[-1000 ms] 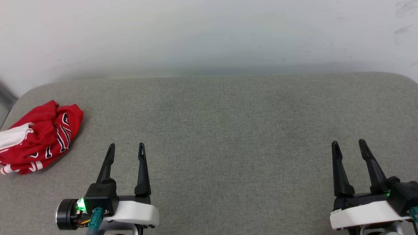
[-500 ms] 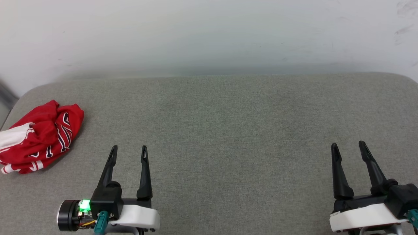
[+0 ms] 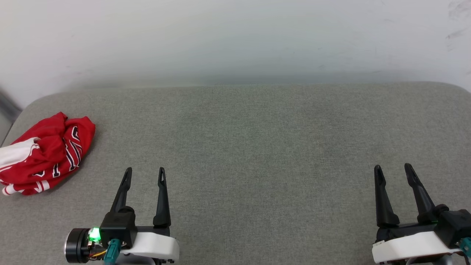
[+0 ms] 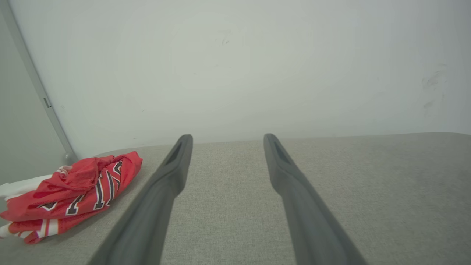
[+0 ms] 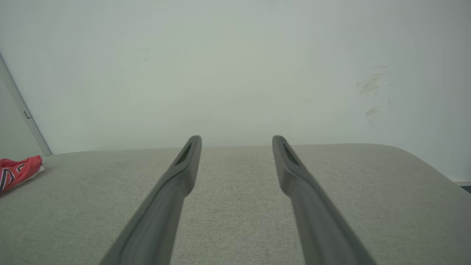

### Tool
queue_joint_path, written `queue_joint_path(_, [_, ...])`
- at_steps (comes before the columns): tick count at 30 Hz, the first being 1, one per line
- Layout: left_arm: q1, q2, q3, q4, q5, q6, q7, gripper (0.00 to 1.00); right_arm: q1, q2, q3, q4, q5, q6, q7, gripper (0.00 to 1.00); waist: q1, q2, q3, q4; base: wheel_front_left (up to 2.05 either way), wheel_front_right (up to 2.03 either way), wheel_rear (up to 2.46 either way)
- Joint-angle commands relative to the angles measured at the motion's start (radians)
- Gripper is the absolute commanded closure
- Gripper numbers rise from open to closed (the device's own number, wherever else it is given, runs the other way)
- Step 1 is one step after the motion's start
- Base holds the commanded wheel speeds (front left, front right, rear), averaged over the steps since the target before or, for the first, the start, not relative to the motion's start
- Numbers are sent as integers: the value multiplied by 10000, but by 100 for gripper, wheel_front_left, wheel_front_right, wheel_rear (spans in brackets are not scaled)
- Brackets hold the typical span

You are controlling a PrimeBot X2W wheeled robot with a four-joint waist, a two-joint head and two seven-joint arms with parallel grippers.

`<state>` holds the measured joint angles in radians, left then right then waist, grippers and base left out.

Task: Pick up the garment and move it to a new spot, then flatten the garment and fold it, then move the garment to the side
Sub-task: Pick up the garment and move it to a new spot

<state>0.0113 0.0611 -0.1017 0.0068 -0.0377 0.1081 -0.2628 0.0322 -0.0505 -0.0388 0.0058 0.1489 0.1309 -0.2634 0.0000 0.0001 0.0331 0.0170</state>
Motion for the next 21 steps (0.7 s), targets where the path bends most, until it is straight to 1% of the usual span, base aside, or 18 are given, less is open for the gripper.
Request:
queue_joint_path(1, [27,-1,33,29,58,-29,-32,0,69,6,-7,20,34,-3,-21,0,0,-1,9,17,0,0,0])
queue_joint_path(9, [-157,-44,127,70,55,-115,-32,0,88,7,-53,-24,33,-3,-21,0,0,-1,102,357,0,0,0])
queue_joint_path(15, [-272,-69,300,81,11,-143,-30,0,23,7,-33,-70,-63,-1,-21,0,0,-1,240,1003,0,0,0])
queue_joint_path(16, [-290,-77,338,88,17,-136,-30,0,-19,7,-15,-72,-83,-3,-21,0,0,-1,281,1253,0,0,0])
queue_joint_path(17, [-290,-77,338,88,17,-136,-30,0,-19,7,-15,-72,-83,-3,-21,0,0,-1,281,1253,0,0,0])
queue_joint_path(21, [-335,-89,404,112,-49,-153,-30,0,-25,7,-17,-109,-165,-3,-21,0,0,-1,367,1829,0,0,0])
